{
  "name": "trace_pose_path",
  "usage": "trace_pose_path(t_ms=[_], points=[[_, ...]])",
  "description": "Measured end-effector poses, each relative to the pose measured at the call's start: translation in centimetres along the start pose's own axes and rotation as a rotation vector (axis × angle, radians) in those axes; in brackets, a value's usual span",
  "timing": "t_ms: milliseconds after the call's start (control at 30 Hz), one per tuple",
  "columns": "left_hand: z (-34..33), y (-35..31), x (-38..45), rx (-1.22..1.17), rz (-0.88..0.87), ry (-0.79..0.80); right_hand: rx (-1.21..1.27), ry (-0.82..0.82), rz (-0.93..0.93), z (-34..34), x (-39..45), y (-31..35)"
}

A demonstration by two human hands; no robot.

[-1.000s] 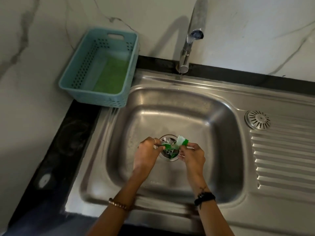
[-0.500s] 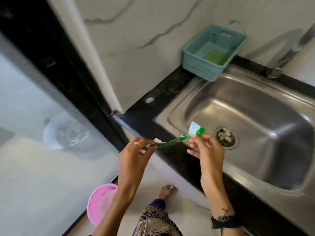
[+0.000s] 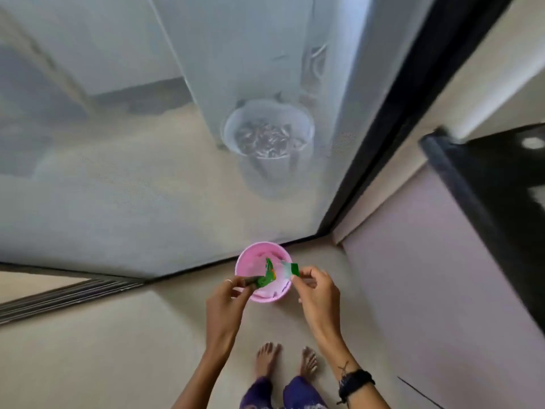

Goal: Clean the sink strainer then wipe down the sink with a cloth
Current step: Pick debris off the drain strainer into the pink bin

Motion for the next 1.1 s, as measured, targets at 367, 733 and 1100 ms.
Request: trace_pose_path(t_ms=[367, 733, 1100], points=[[-16.8, 27.0, 15.1, 0.211, 0.233, 0.003, -0.314, 0.131, 0.046, -23.9, 14.6, -22.0], [-20.0, 26.7, 14.3, 0.006, 0.423, 0.151, -0.02, 0.07, -0.222, -24.8, 15.2, -22.5], [-9.8, -5.6, -0.5, -0.584, 0.651, 0.416, 0.878, 0.007, -0.538, -1.5, 2.6, 3.4]])
Point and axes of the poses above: each hand's wrist, its own x-axis towards the middle knuckle, its own z-axis out of the back of the hand, y = z × x, the point moved 6 cm from there along x, towards the middle knuckle, and after that the axes turned 15 degrees about -y, right-handed, at the moved point
